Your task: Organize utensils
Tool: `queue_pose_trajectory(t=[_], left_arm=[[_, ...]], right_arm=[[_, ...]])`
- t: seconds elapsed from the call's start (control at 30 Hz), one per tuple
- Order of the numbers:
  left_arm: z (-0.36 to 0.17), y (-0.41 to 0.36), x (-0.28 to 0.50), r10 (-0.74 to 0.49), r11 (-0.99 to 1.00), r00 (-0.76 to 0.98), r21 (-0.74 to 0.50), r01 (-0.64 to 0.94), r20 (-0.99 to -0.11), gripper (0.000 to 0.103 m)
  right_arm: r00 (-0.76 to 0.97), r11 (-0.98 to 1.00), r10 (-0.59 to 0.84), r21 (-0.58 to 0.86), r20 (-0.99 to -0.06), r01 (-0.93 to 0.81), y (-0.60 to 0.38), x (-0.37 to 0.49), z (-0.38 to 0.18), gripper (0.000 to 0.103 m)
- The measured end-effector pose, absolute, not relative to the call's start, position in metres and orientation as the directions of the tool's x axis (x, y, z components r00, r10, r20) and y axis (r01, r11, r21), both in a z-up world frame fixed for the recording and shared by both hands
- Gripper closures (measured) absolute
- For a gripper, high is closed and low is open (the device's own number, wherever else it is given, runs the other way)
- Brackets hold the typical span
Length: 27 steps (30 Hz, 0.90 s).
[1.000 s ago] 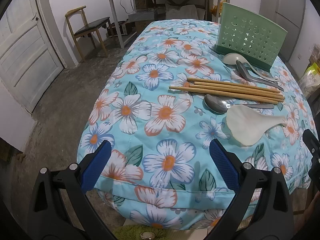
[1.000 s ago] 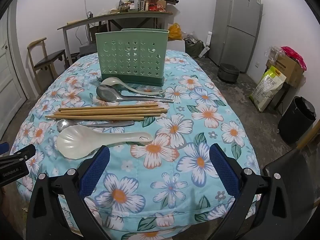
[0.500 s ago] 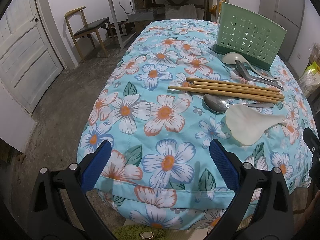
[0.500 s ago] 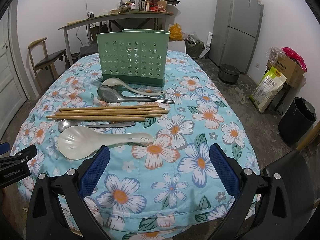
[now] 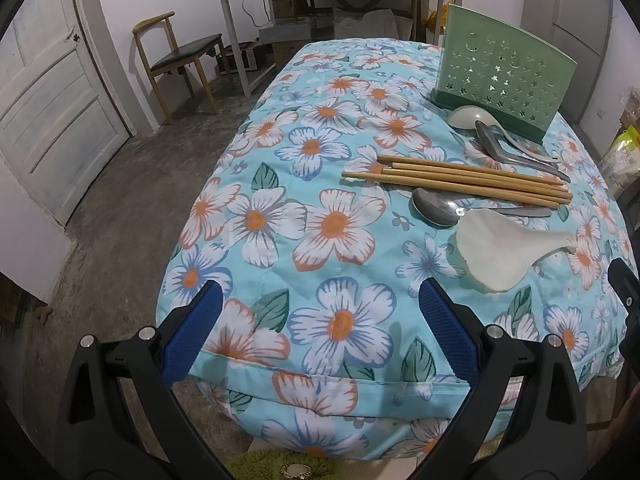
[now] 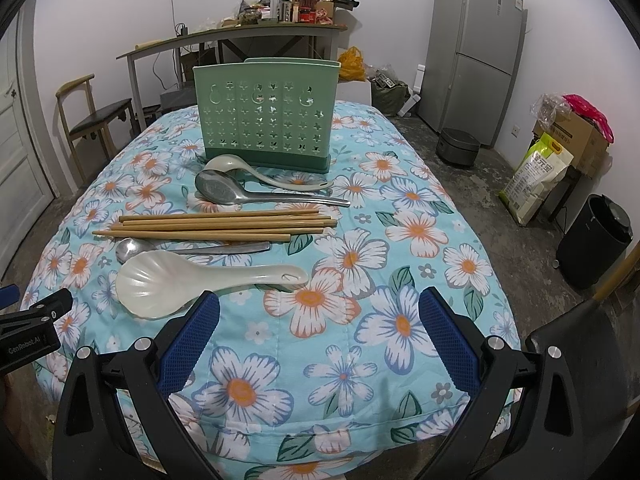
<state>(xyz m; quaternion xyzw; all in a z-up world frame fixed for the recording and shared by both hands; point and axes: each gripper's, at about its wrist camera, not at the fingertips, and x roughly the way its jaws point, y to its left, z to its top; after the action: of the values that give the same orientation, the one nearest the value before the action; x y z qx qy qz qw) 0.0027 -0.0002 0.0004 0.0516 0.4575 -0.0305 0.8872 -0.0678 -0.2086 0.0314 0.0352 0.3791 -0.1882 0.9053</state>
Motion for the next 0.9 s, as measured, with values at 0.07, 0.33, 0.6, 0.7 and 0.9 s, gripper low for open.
queue_pose_trajectory(t=[0.07,0.33,0.6,0.7,0.9], left_arm=[[0.001,0.0,0.002,-0.009,0.993,0.579,0.062,0.102,-0.815,0.008],[0.001,0.0,0.002,-0.008,0.993,0.58,0.064,0.104,-0.815,0.008],[0.0,0.003,0.0,-0.023,0.991,0.584,0.06,0.122,-0.812,0.008],[-0.004,-0.002,0.002,-0.036,0.986,0.575,0.065,0.153,-0.817,0.008],[-0.005,-0.012,0.004,-0.088,0.976,0.561,0.041,0.213,-0.823,0.008]], right_arm=[[0.642,0.927,-0.313,-0.078,-0.7,0.367,-0.209,-0.068,0.031,0.006],[0.642,0.927,-0.314,-0.078,-0.7,0.368,-0.21,-0.069,0.031,0.006],[0.641,0.925,-0.315,-0.075,-0.7,0.373,-0.208,-0.067,0.031,0.006],[0.64,0.925,-0.313,-0.072,-0.701,0.372,-0.211,-0.068,0.029,0.006],[0.635,0.926,-0.304,-0.063,-0.71,0.373,-0.216,-0.066,0.023,0.006]])
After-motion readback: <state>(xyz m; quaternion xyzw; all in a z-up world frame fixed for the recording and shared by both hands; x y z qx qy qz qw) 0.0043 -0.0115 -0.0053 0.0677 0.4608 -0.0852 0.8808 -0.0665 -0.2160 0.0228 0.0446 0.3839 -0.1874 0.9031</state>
